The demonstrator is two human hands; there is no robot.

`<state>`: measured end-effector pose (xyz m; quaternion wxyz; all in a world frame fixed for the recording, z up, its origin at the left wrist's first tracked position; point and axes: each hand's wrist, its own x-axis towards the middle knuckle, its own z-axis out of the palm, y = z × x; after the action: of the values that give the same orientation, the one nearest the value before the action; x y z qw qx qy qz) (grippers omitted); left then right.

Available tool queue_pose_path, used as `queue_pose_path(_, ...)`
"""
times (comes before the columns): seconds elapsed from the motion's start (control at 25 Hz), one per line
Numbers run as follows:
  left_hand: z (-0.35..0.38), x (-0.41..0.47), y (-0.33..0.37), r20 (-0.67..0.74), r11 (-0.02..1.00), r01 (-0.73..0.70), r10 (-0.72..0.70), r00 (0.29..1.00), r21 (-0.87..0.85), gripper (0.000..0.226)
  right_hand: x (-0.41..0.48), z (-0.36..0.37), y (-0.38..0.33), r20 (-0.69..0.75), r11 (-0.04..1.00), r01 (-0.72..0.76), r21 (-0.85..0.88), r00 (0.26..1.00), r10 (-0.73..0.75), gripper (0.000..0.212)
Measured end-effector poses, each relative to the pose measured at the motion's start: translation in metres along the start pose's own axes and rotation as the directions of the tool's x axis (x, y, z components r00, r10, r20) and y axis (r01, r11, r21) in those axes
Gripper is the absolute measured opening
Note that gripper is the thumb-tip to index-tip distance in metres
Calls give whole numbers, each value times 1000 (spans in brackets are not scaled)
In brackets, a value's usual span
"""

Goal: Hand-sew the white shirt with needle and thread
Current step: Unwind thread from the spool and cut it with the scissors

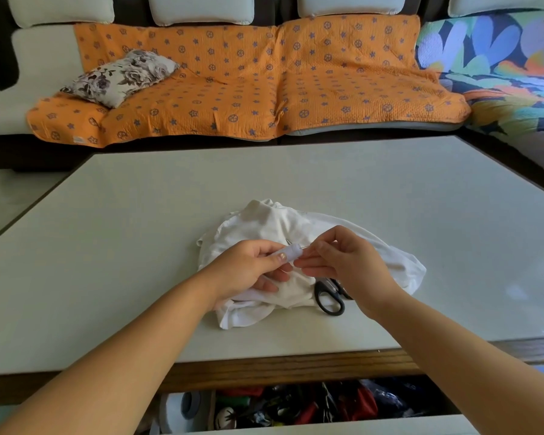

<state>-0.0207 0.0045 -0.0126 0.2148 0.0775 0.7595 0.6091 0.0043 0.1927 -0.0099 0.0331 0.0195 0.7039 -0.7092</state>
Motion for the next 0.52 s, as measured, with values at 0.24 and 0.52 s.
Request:
queue_pose_path(0.24,-4,-4,-1,11,992,42,-41,999,-120,38,-1,-2,-2,-5,992,-50,117,999,51,14)
queue_pose_path(0.52,1,-4,-2,41,878,108,-101,994,-467,29,-1,5,4,108,840,-226,494,974,199,10)
